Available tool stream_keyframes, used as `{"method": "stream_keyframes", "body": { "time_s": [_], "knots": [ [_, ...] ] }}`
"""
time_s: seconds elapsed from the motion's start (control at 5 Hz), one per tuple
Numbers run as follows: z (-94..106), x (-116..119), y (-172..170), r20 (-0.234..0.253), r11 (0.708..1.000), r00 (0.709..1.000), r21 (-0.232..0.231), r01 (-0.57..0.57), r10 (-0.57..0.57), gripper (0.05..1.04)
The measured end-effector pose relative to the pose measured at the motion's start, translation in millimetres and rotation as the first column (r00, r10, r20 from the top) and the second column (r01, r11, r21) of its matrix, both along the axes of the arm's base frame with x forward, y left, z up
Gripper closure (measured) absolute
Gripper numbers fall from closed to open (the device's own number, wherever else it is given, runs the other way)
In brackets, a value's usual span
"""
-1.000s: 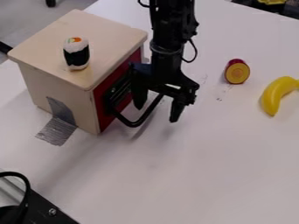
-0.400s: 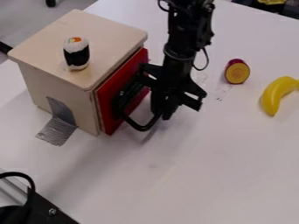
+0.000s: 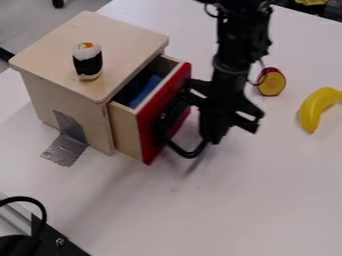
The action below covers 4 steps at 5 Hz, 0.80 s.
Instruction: Open the drawer
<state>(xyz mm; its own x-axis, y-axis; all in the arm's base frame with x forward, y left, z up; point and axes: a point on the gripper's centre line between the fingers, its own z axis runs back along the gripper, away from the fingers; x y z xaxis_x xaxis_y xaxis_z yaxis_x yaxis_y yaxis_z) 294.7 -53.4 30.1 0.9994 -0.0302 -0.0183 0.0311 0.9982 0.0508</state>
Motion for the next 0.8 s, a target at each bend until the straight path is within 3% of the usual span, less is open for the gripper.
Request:
{"method": "stream_keyframes", "body": {
  "time_s": [0.2, 0.6, 0.8],
  "knots": [
    [-3.5, 6.6, -34.7, -0.001, 0.998, 0.999, -0.042, 0.048, -0.048, 0.968],
    [-4.7, 11.6, -53.3, 0.0, 0.996, 0.997, -0.042, 0.075, -0.075, 0.932],
    [-4.9, 10.1, -53.0, 0.002, 0.995, 0.995, -0.022, 0.102, -0.102, 0.732]
  ]
}}
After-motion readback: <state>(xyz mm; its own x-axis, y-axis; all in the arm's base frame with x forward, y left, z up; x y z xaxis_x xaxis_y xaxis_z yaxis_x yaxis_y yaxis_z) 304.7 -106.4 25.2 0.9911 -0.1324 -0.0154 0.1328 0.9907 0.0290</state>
